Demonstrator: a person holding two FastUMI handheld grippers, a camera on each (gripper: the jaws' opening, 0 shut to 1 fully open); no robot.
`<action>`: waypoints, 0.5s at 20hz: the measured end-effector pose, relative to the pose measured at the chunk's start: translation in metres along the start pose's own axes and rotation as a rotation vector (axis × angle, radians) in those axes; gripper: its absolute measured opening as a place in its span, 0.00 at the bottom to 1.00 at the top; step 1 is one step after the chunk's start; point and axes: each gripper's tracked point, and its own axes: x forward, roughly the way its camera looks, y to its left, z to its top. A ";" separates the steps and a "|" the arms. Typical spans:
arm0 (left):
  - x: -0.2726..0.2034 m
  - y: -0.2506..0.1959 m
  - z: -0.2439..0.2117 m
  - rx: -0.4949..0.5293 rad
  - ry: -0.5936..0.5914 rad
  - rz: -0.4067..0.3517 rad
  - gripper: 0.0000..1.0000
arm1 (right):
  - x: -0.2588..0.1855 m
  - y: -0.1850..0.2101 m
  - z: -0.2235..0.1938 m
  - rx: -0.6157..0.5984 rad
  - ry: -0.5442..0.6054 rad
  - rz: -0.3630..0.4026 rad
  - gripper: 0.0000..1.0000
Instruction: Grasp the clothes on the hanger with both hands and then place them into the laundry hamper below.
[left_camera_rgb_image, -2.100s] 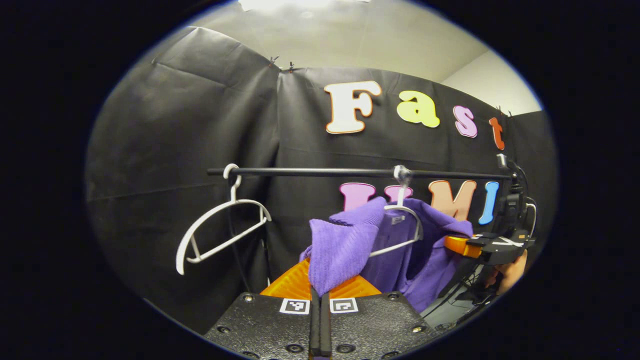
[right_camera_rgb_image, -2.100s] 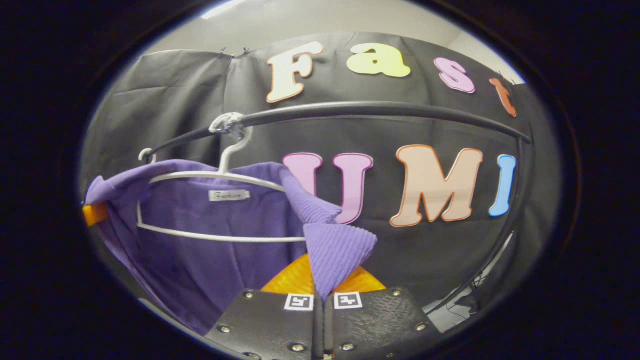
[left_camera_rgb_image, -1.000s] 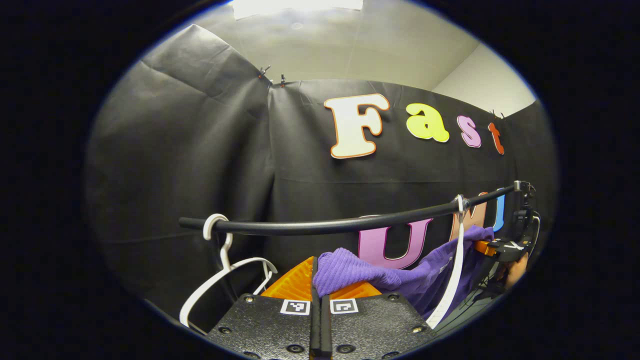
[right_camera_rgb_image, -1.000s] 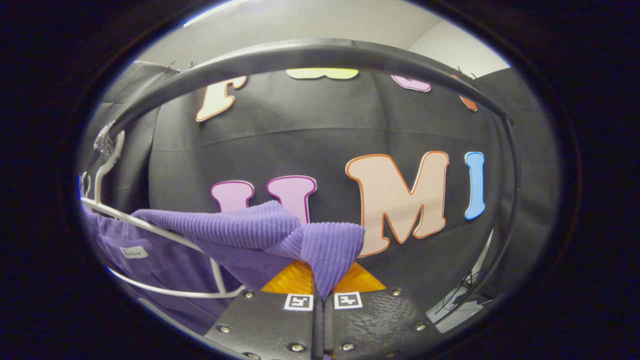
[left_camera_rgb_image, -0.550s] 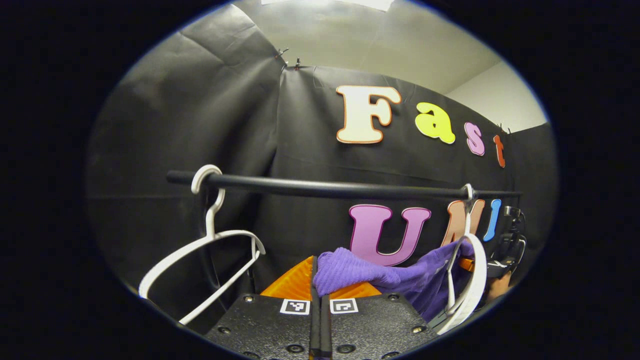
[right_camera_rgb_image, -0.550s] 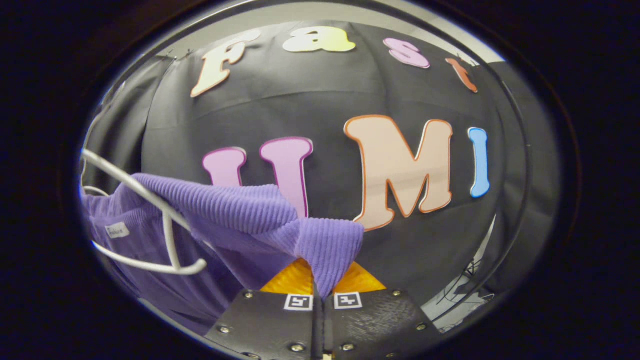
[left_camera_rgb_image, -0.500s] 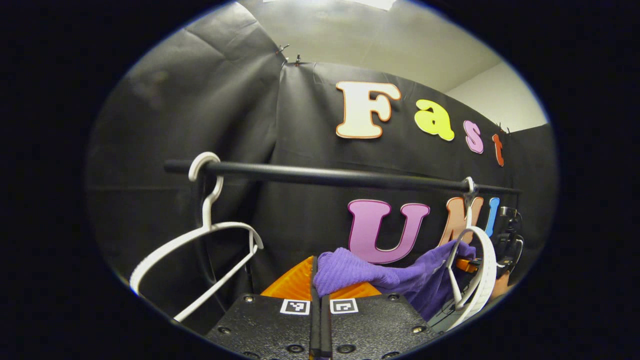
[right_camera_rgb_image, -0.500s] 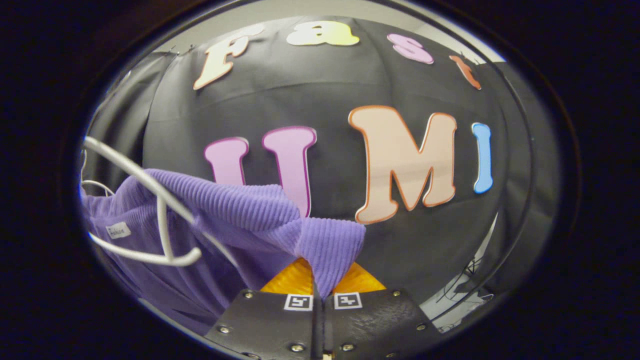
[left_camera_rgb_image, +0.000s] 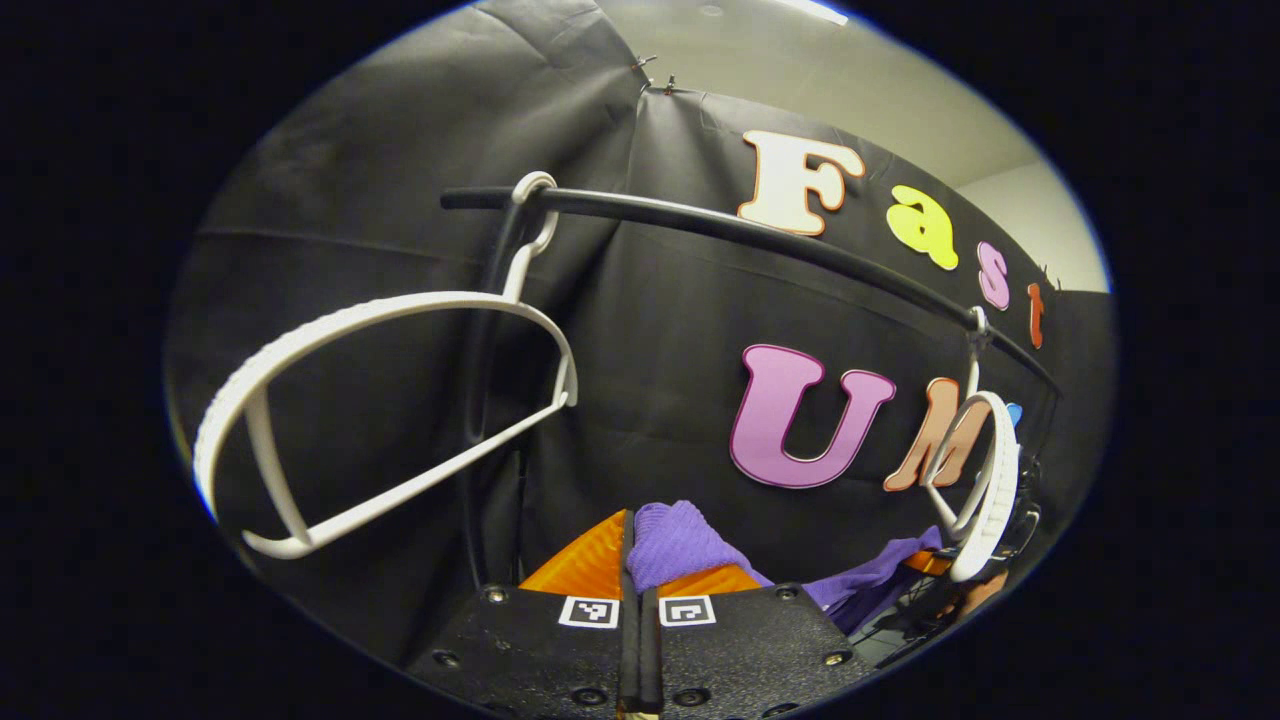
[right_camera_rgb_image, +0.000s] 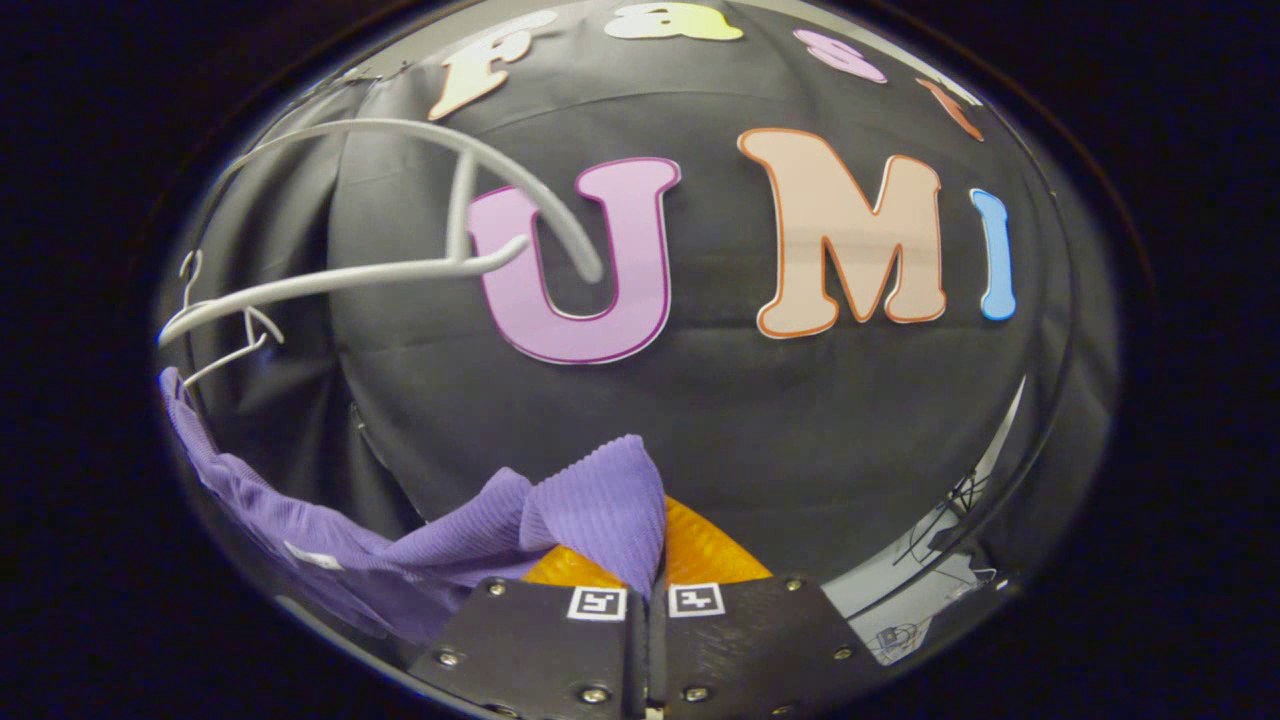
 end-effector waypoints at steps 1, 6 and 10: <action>-0.006 0.002 -0.001 0.014 0.002 0.011 0.00 | -0.009 0.004 -0.005 -0.014 0.008 0.013 0.01; -0.047 0.007 -0.008 0.041 0.012 0.088 0.00 | -0.060 0.005 -0.020 -0.011 0.012 0.046 0.01; -0.084 -0.012 -0.008 0.085 0.028 0.091 0.01 | -0.113 -0.004 -0.014 0.018 -0.025 0.053 0.00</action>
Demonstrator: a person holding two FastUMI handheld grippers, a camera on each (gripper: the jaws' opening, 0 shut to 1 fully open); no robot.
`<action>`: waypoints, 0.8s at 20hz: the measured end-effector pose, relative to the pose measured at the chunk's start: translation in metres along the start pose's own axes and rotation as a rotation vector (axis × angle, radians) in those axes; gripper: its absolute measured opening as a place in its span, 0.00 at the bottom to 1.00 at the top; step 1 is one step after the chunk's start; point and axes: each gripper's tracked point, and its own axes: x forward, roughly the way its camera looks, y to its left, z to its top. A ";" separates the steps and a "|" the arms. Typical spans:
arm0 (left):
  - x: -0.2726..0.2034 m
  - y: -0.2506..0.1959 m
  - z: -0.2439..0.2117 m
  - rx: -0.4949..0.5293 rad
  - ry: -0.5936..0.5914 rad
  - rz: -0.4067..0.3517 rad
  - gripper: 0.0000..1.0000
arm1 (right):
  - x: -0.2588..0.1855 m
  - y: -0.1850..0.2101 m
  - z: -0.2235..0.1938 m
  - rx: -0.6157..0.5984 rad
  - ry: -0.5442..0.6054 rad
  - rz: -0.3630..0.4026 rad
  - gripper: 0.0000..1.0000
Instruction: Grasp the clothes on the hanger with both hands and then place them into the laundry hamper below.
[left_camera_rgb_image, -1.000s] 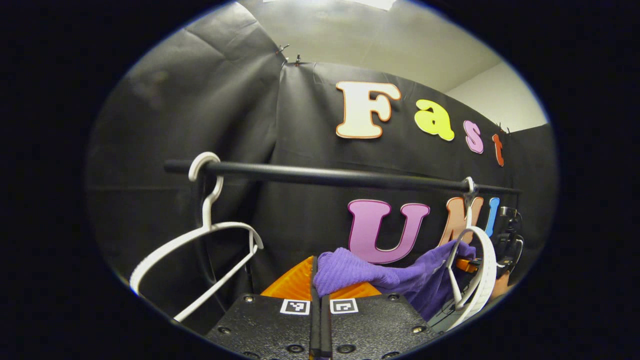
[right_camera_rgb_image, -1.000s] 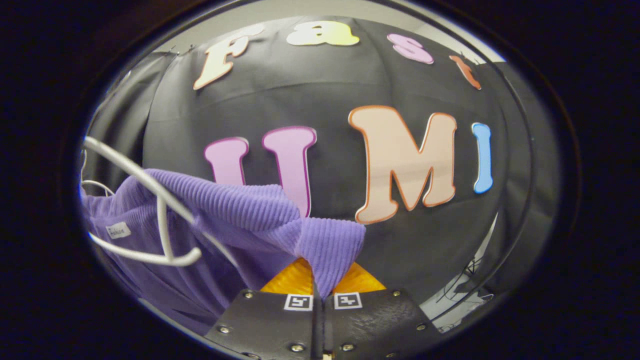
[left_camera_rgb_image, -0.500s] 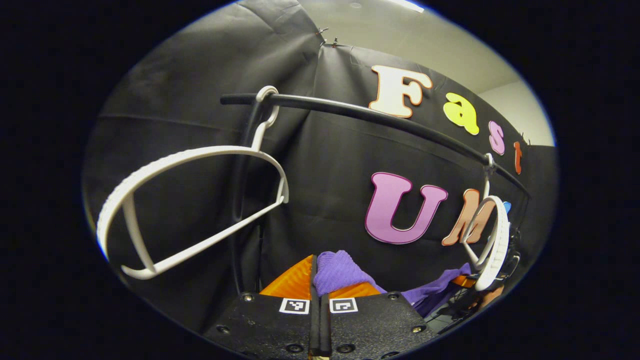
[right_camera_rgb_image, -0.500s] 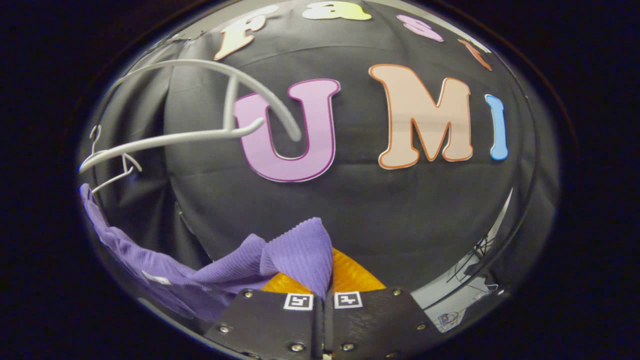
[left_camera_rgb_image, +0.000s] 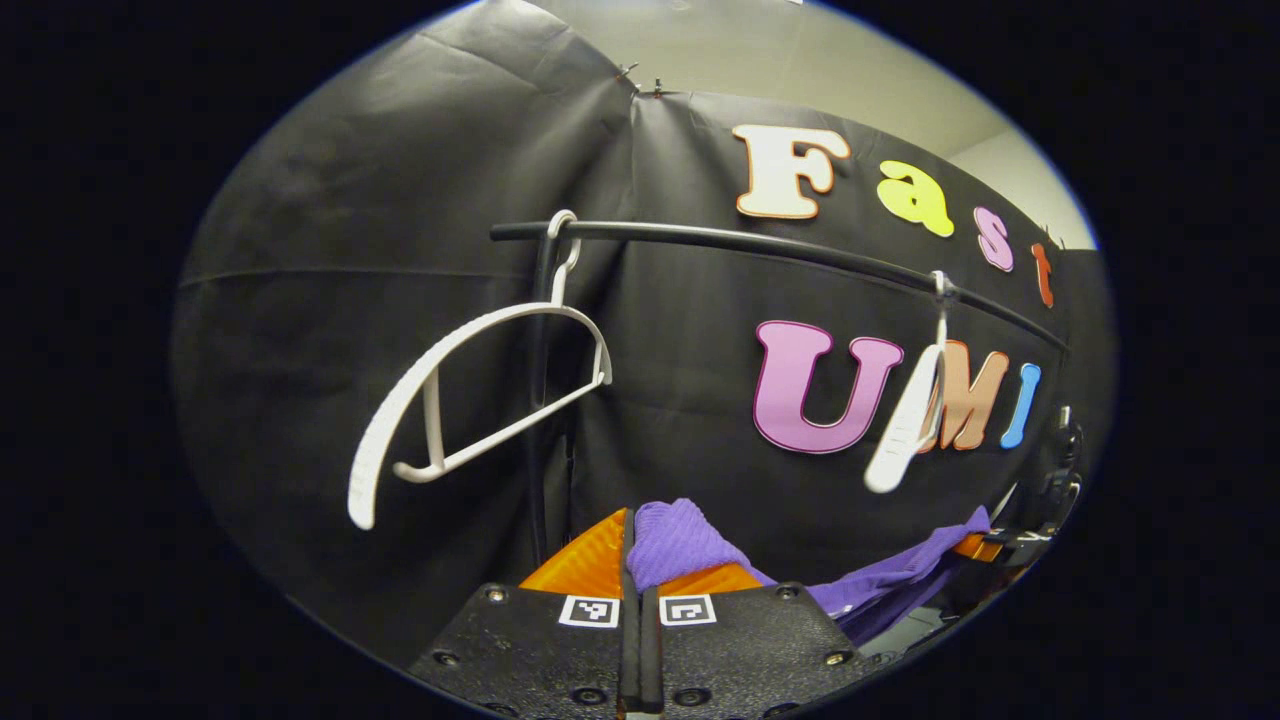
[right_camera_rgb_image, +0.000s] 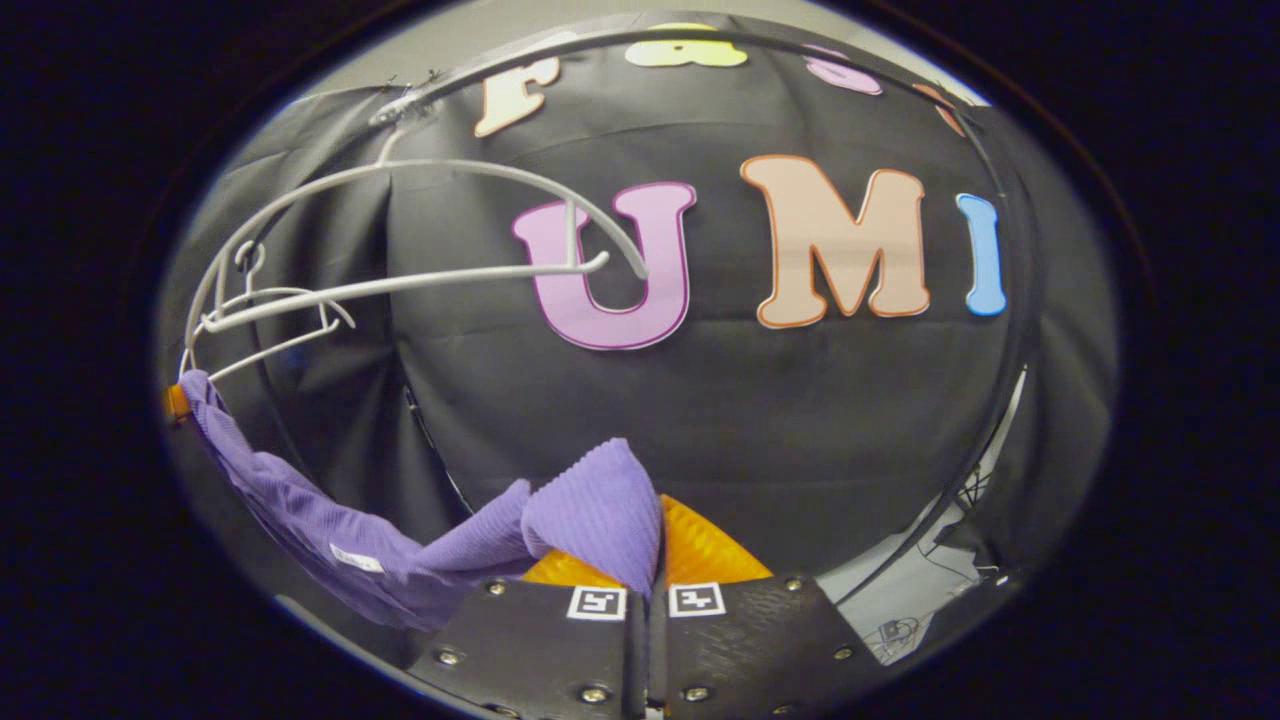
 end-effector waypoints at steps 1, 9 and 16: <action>-0.009 -0.008 0.002 0.012 -0.001 -0.005 0.00 | -0.013 -0.001 0.002 0.011 -0.015 0.000 0.01; -0.067 -0.076 0.005 0.052 -0.009 -0.108 0.00 | -0.100 -0.019 0.018 0.091 -0.069 0.002 0.01; -0.059 -0.129 0.002 0.054 -0.005 -0.173 0.02 | -0.129 -0.025 0.049 0.080 -0.154 -0.011 0.00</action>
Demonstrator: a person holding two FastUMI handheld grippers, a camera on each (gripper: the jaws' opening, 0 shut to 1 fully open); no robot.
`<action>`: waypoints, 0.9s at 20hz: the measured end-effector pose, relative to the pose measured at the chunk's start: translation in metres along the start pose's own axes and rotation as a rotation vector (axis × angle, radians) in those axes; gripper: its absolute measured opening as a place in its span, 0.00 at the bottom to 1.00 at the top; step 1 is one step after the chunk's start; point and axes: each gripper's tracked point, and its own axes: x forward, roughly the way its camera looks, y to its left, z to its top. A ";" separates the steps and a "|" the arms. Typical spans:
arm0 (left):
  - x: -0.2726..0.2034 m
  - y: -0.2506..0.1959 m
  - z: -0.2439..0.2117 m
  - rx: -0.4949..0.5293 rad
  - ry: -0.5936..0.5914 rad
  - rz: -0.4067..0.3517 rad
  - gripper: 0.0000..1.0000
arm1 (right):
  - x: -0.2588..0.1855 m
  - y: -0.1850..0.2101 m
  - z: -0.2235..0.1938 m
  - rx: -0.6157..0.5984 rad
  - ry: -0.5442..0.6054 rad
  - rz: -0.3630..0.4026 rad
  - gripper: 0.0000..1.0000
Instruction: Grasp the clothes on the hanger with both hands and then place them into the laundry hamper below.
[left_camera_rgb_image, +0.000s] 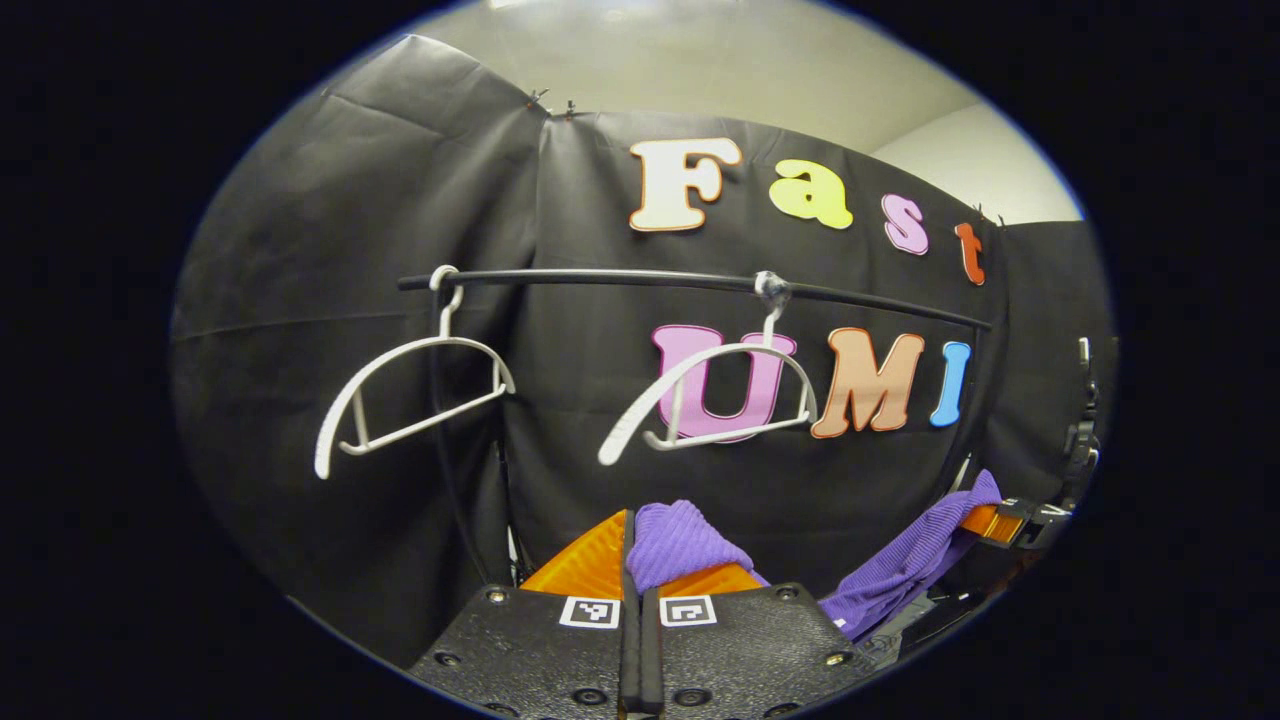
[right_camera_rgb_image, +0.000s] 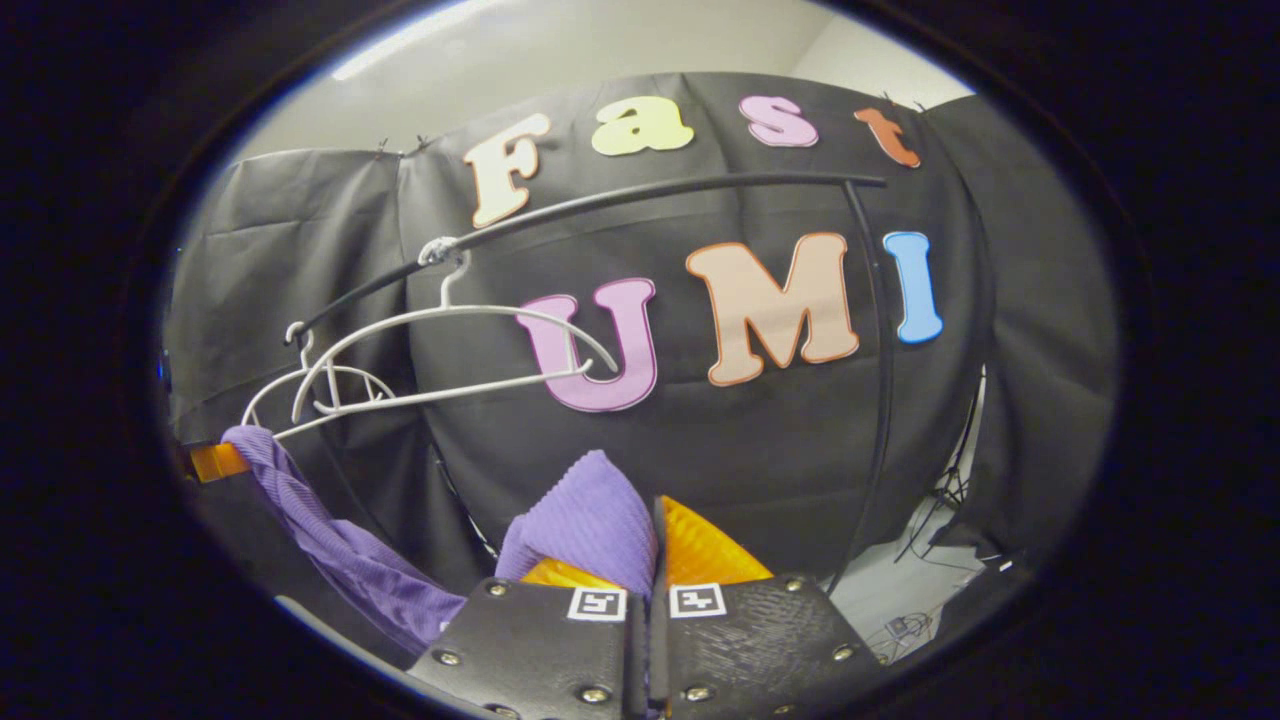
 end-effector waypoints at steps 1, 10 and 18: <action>0.005 -0.009 0.001 -0.002 0.000 -0.015 0.01 | 0.001 0.004 0.003 0.003 -0.001 0.007 0.00; 0.052 -0.067 0.014 0.023 -0.045 -0.130 0.00 | 0.028 0.031 0.024 -0.009 -0.010 0.056 0.07; 0.105 -0.094 -0.008 0.015 -0.024 -0.203 0.00 | 0.078 0.047 0.013 0.053 0.037 0.058 0.00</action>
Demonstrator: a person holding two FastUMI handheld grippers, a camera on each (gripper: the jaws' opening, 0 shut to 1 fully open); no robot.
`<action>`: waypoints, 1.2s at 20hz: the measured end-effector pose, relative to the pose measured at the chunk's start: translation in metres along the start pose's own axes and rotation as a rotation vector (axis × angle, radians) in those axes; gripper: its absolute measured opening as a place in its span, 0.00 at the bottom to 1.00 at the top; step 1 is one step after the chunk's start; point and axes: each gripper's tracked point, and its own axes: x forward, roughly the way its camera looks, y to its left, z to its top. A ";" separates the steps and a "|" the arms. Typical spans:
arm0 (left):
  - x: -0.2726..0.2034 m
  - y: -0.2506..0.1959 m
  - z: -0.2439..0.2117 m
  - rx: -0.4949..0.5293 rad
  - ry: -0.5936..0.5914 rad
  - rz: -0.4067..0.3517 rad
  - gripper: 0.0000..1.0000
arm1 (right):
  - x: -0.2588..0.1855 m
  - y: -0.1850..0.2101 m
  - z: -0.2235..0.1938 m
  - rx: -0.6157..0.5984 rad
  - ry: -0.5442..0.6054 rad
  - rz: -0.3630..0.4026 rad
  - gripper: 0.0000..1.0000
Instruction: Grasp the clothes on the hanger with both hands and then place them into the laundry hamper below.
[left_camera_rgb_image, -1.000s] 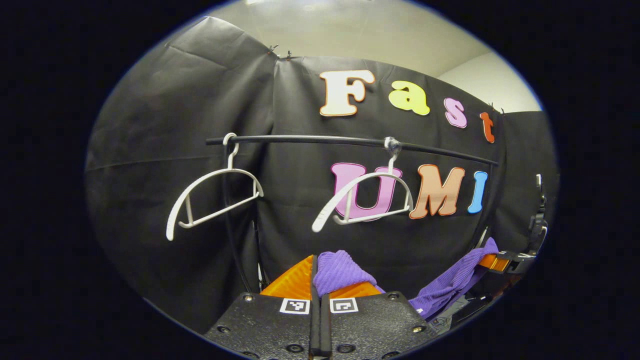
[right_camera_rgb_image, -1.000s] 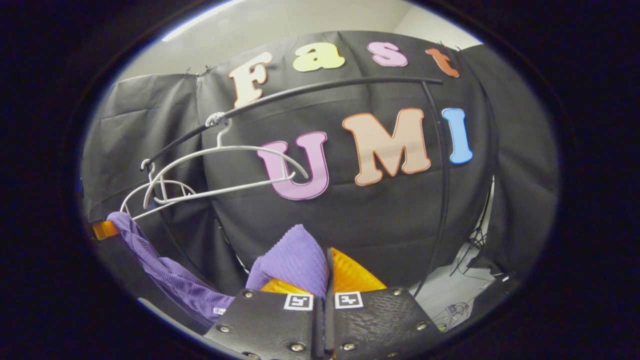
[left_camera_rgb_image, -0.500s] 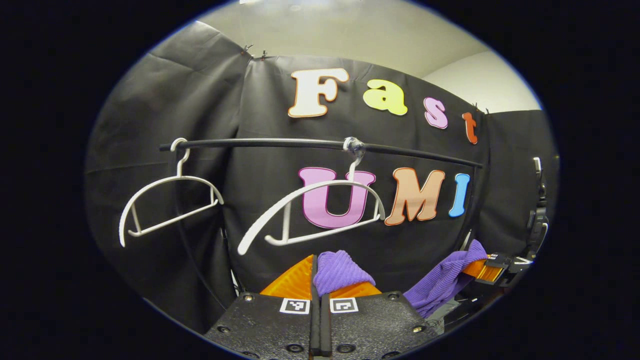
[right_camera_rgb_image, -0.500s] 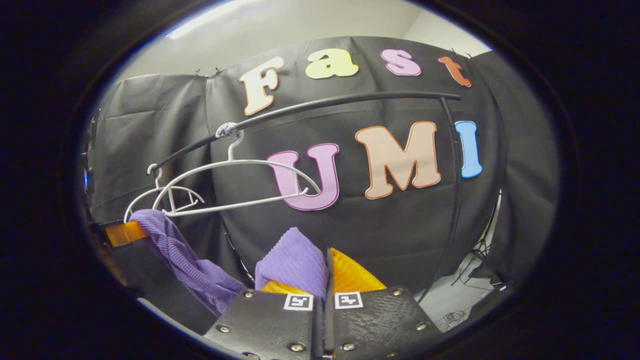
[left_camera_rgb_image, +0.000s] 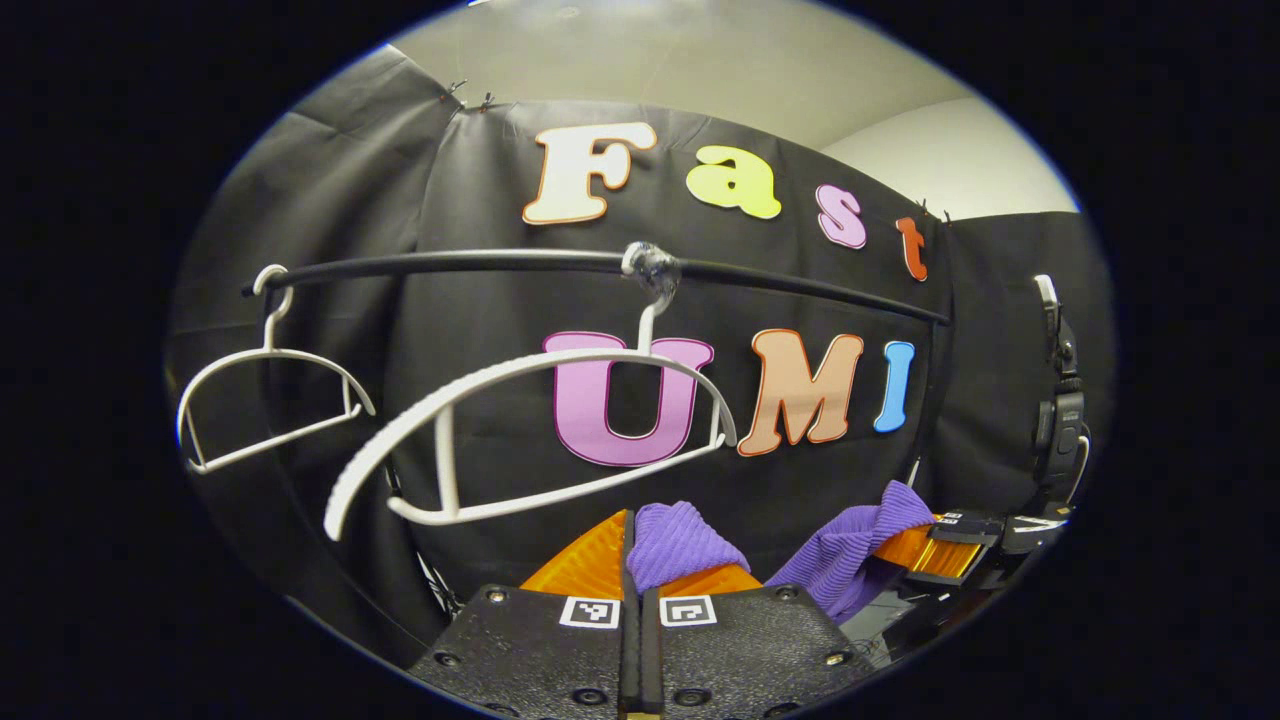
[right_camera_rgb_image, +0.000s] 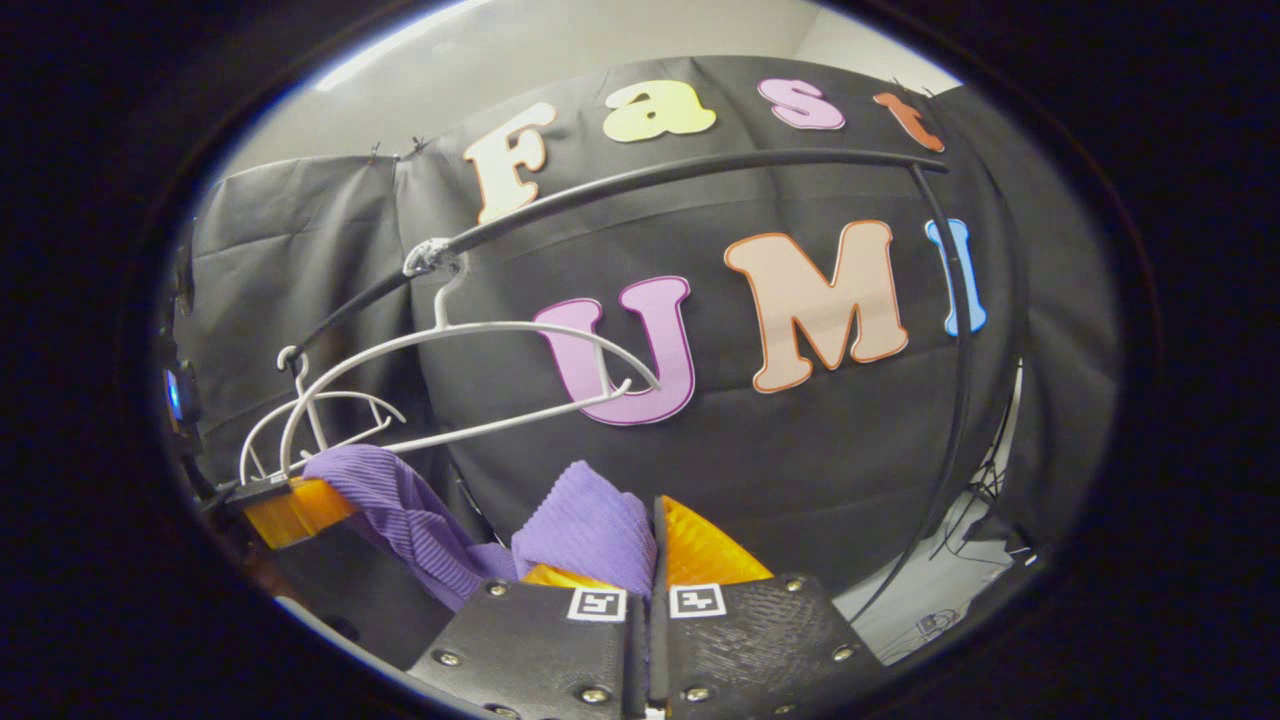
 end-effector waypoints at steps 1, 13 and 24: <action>0.008 -0.001 -0.005 -0.006 0.007 -0.001 0.00 | 0.007 0.002 -0.002 0.001 0.002 0.002 0.00; 0.078 0.013 -0.134 0.094 0.169 -0.006 0.01 | 0.070 -0.031 -0.104 -0.032 0.223 -0.039 0.02; 0.108 0.006 -0.291 0.142 0.450 -0.073 0.03 | 0.108 -0.078 -0.256 0.020 0.519 -0.118 0.02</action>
